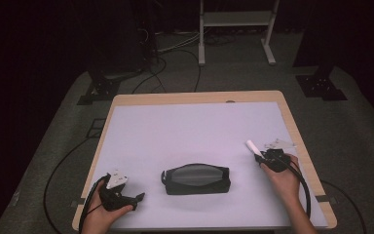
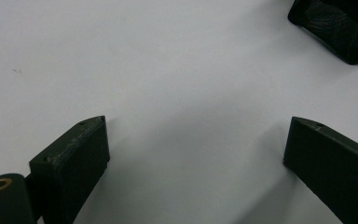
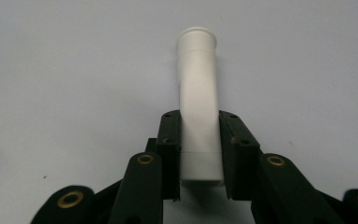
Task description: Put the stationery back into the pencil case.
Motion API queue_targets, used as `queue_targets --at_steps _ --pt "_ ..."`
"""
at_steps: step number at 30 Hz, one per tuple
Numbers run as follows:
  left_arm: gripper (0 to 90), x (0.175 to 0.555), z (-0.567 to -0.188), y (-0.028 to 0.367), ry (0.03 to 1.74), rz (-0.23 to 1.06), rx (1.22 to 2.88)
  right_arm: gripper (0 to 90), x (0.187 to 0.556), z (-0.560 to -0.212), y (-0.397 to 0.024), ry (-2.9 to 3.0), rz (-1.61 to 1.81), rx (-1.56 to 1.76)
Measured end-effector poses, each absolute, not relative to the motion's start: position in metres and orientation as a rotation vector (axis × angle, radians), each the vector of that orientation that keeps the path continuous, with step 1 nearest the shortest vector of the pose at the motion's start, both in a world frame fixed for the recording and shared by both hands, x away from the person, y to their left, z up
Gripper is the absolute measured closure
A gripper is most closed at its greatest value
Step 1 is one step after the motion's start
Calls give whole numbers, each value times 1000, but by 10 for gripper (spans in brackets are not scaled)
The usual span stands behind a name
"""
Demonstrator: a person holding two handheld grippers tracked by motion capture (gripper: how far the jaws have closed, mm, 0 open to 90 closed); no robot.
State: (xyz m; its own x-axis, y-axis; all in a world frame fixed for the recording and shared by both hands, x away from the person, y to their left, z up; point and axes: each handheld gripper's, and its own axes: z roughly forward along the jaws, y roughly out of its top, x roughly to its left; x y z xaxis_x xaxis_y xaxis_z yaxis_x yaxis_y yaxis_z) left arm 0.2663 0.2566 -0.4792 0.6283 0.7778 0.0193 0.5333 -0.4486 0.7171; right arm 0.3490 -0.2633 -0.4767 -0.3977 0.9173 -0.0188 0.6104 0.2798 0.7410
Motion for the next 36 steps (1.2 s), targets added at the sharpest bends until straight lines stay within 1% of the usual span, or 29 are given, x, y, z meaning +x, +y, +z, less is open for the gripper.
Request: queue_targets --at_steps 5,23,36 --pt "59 266 -479 257 1021 455 2159 704 347 -474 -265 2120 933 1381" --pt "58 266 -479 257 1022 454 2159 704 332 -449 -268 2106 1112 1313" --pt "59 267 -479 257 1021 455 2160 704 318 -426 -256 2161 1249 1167"
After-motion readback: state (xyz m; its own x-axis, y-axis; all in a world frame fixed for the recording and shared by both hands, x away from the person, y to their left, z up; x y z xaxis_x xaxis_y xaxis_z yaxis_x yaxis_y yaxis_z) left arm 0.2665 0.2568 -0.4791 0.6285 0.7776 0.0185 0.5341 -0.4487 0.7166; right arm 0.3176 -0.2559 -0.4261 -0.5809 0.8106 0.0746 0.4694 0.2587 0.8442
